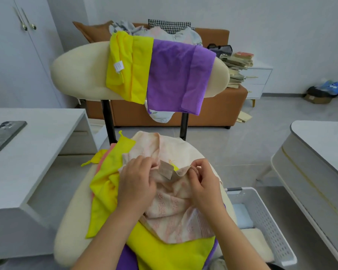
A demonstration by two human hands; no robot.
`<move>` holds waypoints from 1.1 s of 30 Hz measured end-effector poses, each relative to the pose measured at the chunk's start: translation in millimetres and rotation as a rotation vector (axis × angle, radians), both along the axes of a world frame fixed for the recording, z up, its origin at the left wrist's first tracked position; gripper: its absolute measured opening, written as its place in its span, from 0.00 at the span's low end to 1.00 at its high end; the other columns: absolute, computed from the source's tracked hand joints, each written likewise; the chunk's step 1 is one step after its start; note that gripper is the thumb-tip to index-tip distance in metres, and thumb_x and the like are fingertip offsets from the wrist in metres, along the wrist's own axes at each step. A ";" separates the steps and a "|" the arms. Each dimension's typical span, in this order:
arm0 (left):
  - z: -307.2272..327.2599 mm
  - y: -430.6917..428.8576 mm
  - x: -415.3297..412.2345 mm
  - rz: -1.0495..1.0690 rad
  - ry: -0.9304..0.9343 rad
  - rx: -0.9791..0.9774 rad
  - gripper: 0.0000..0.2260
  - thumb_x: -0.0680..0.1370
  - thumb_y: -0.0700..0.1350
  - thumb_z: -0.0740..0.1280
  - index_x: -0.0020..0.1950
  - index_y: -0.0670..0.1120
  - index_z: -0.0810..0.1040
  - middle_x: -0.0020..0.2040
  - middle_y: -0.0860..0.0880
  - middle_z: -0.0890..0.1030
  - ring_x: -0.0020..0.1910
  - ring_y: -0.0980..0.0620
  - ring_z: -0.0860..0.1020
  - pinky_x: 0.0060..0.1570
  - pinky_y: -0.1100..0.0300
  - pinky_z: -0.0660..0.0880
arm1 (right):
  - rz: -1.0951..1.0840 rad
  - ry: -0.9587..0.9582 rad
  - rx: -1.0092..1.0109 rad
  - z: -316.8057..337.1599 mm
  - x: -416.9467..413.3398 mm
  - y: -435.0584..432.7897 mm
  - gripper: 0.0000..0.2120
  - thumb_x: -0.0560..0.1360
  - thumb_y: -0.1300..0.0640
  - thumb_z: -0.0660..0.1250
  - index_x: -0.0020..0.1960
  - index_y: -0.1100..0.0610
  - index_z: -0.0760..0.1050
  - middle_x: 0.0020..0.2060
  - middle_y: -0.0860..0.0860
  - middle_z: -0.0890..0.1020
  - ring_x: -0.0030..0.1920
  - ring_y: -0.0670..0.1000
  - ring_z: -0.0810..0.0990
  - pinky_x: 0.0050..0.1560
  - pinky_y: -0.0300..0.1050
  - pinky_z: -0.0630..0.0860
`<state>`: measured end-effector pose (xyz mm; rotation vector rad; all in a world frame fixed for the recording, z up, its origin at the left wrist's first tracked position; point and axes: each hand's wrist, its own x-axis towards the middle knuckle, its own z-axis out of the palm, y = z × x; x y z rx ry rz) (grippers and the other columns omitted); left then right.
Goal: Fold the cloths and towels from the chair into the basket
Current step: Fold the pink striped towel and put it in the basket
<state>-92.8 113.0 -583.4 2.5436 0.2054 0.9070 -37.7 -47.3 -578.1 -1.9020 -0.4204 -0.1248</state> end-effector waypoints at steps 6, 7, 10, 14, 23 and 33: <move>-2.1 9.2 4.9 0.013 -0.086 -0.059 0.11 0.75 0.50 0.59 0.35 0.49 0.62 0.35 0.53 0.66 0.34 0.53 0.65 0.33 0.60 0.63 | 0.129 -0.009 -0.043 11.9 5.9 0.2 0.06 0.71 0.55 0.71 0.43 0.52 0.74 0.35 0.45 0.79 0.35 0.42 0.75 0.35 0.32 0.69; 0.9 12.2 4.3 0.039 -0.142 -0.146 0.13 0.77 0.49 0.59 0.35 0.49 0.60 0.33 0.53 0.64 0.32 0.54 0.62 0.32 0.60 0.59 | 0.193 -0.007 -0.134 12.1 9.6 -2.6 0.09 0.67 0.51 0.72 0.43 0.51 0.74 0.35 0.45 0.79 0.36 0.42 0.75 0.35 0.34 0.70; 9.4 23.2 2.8 0.153 -0.243 -0.337 0.17 0.78 0.45 0.61 0.33 0.49 0.58 0.29 0.54 0.61 0.29 0.54 0.61 0.32 0.58 0.54 | 0.252 0.005 -0.535 7.0 23.5 -12.6 0.13 0.63 0.47 0.74 0.37 0.52 0.72 0.29 0.48 0.75 0.32 0.45 0.71 0.36 0.45 0.69; 14.5 25.8 -0.4 0.187 -0.317 -0.430 0.15 0.79 0.47 0.58 0.34 0.44 0.65 0.30 0.44 0.70 0.33 0.43 0.69 0.38 0.49 0.67 | 0.160 0.099 -0.690 3.5 36.1 -27.8 0.14 0.71 0.55 0.68 0.31 0.51 0.66 0.26 0.46 0.70 0.33 0.49 0.70 0.37 0.47 0.67; 18.8 32.0 -6.1 0.161 -0.361 -0.744 0.17 0.78 0.56 0.60 0.41 0.42 0.70 0.34 0.49 0.73 0.34 0.54 0.70 0.33 0.64 0.68 | 0.139 0.235 -0.347 25.1 36.2 -45.3 0.07 0.68 0.55 0.75 0.41 0.52 0.77 0.35 0.50 0.81 0.35 0.46 0.76 0.31 0.33 0.70; 6.3 45.8 -8.6 0.033 -0.096 -0.220 0.05 0.75 0.35 0.66 0.48 0.43 0.77 0.45 0.52 0.76 0.45 0.52 0.73 0.42 0.66 0.65 | -0.041 0.198 -0.747 9.1 48.2 -77.7 0.11 0.71 0.62 0.66 0.32 0.51 0.72 0.28 0.47 0.75 0.36 0.51 0.75 0.32 0.41 0.67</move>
